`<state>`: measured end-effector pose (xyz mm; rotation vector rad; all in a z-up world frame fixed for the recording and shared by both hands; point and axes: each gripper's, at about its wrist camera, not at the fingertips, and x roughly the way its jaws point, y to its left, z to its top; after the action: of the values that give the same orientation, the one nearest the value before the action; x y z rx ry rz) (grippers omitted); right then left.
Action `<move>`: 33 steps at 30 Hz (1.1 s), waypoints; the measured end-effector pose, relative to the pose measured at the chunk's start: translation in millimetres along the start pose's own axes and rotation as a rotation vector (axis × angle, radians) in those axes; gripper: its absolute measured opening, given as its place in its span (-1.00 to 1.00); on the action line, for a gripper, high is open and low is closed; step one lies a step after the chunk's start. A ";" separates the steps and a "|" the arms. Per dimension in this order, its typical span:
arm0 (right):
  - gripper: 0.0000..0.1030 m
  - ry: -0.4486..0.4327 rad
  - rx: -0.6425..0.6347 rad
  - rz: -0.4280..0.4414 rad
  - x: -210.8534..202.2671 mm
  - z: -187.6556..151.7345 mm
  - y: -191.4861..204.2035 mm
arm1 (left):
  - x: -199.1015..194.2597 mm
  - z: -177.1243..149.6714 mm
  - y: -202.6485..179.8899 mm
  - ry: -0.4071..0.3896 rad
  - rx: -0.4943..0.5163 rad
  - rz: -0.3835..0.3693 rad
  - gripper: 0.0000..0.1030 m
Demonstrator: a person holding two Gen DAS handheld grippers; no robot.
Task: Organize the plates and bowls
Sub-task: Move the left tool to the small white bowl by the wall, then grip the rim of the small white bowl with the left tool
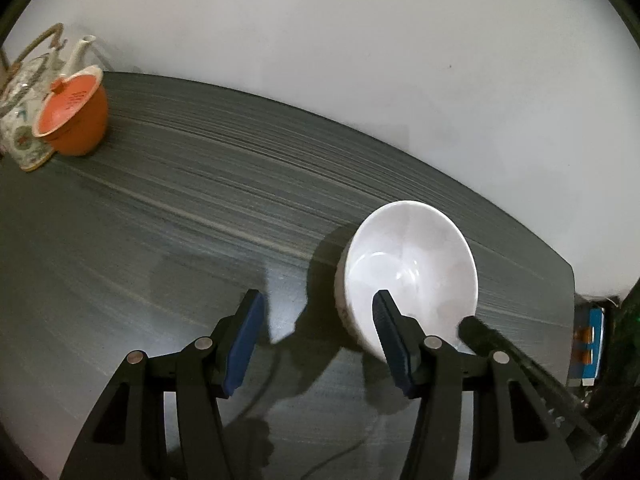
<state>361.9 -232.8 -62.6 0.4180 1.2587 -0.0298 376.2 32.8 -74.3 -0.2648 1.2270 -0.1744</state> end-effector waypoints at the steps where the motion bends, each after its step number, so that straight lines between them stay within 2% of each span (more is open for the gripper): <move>1: 0.04 0.012 0.005 0.005 5.5 0.8 -1.5 | 3.7 0.6 0.2 0.005 0.003 -0.002 0.02; 4: 0.04 0.015 0.016 0.013 9.9 -0.4 -7.9 | 21.0 3.8 -1.1 0.036 -0.006 0.010 -0.07; 5: 0.03 0.013 0.018 0.014 10.9 -0.5 -9.6 | 26.4 6.9 1.4 0.043 -0.010 0.008 -0.17; 6: -0.07 0.012 0.022 0.019 11.8 -0.5 -11.7 | 30.4 8.0 1.0 0.049 -0.009 0.007 -0.22; 7: -0.27 0.011 0.032 0.038 12.8 -0.8 -14.1 | 34.9 8.4 1.0 0.056 -0.009 0.010 -0.30; 10: -0.40 0.020 0.065 0.086 15.9 -1.1 -11.7 | 40.5 6.6 0.3 0.061 -0.018 -0.020 -0.48; 12: -0.66 0.024 0.064 0.098 14.3 -3.5 -10.3 | 41.7 5.2 -1.9 0.066 -0.014 -0.056 -0.68; 13: -0.66 0.025 0.055 0.083 11.7 -6.5 -8.0 | 41.1 4.4 -3.1 0.069 -0.009 -0.060 -0.76; 16: -0.66 0.017 0.042 0.077 3.4 -15.7 -8.7 | 36.1 -0.4 -7.3 0.067 0.013 -0.020 -0.77; 22: -0.67 0.022 0.048 0.108 -23.0 -36.5 -10.4 | 11.8 -14.5 -3.2 0.053 0.017 0.000 -0.77; 33: -0.69 -0.019 0.014 0.147 -80.0 -61.4 1.7 | -56.9 -43.3 -3.7 -0.016 0.030 0.030 -0.77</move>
<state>280.8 -227.9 -2.9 0.5204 1.2067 0.0821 316.5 40.3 -35.2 -0.2210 1.2106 -0.1642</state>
